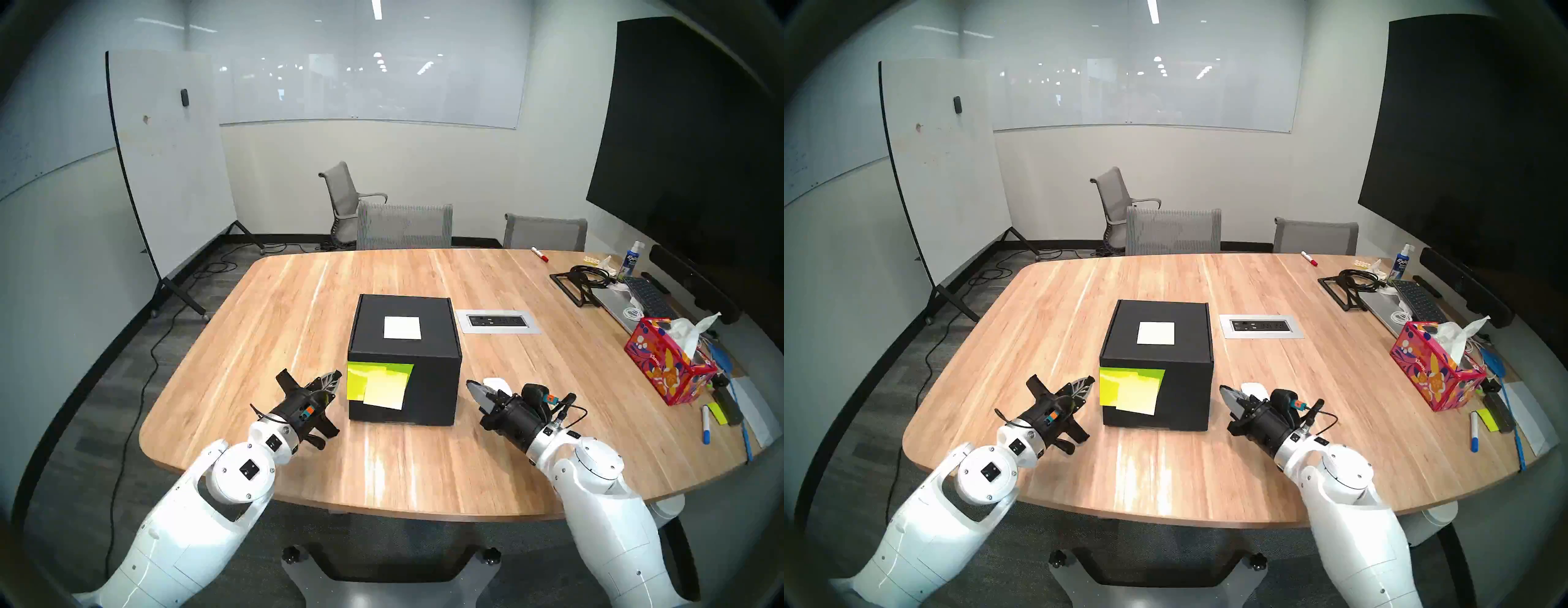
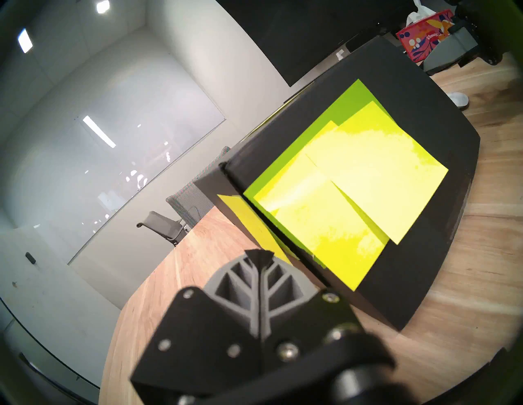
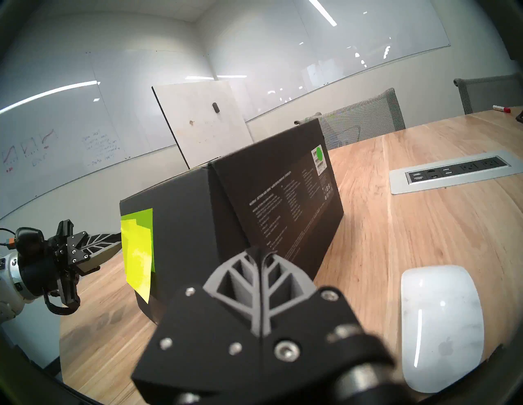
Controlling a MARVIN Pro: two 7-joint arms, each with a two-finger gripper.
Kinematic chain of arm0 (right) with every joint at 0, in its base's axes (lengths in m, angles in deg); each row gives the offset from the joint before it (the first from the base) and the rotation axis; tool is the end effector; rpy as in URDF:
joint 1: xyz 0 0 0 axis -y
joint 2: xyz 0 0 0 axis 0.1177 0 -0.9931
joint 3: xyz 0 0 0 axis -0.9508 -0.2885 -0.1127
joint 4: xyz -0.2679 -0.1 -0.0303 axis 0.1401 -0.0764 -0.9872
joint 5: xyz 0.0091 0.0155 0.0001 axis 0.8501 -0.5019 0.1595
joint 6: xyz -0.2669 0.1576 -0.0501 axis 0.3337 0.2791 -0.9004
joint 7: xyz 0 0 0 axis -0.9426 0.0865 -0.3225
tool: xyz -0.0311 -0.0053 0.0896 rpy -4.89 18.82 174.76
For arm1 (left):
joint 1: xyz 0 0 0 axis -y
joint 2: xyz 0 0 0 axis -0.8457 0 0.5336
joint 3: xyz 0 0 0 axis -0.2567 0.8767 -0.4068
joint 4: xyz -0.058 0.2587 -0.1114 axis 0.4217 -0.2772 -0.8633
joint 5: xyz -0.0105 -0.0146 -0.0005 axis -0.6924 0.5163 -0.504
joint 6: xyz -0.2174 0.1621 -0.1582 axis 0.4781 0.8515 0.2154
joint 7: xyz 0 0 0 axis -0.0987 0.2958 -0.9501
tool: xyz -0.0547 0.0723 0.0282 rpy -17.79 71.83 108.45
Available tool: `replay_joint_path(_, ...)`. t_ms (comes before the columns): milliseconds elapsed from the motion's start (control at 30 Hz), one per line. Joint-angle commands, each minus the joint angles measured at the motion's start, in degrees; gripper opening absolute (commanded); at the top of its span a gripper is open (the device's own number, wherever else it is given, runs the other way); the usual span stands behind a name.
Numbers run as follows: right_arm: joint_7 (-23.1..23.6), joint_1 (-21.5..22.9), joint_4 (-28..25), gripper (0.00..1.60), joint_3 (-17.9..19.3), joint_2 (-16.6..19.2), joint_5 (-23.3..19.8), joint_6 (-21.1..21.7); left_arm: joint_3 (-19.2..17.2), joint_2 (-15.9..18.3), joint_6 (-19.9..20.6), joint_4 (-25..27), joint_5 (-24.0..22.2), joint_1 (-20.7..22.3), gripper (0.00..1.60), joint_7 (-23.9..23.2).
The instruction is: Open the box and place the mouse inside
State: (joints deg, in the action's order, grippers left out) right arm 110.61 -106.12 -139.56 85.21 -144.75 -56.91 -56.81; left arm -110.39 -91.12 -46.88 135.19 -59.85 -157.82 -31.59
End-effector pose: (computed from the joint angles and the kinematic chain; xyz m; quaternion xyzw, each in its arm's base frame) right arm 0.3606 -0.0364 -0.3324 -0.7205 -0.0968 -0.6086 0.3180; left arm 0.3548 -0.0021 -0.3161 -0.6351 0.4035 -0.6524 0.0908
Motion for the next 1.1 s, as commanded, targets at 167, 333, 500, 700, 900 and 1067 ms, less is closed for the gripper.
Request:
replay_joint_path(167, 0.0, 0.6, -0.9, 0.00, 0.0, 0.1, 0.1, 0.1, 0.0, 0.1, -0.3, 1.0, 0.1, 0.3, 0.00, 0.1)
replay_joint_path(333, 0.0, 0.6, -0.9, 0.00, 0.0, 0.1, 0.1, 0.1, 0.0, 0.1, -0.3, 1.0, 0.1, 0.3, 0.00, 0.1)
replay_joint_path(500, 0.0, 0.6, -0.9, 0.00, 0.0, 0.1, 0.2, 0.1, 0.0, 0.1, -0.3, 1.0, 0.1, 0.3, 0.00, 0.1)
replay_joint_path(700, 0.0, 0.6, -0.9, 0.00, 0.0, 0.1, 0.2, 0.1, 0.0, 0.1, -0.3, 1.0, 0.1, 0.3, 0.00, 0.1)
replay_joint_path(900, 0.1, 0.6, -0.9, 0.00, 0.1, 0.0, 0.2, 0.2, 0.0, 0.1, -0.3, 1.0, 0.1, 0.3, 0.00, 0.1)
replay_joint_path(1067, 0.1, 0.6, -0.9, 0.00, 0.1, 0.0, 0.2, 0.2, 0.0, 0.1, -0.3, 1.0, 0.1, 0.3, 0.00, 0.1)
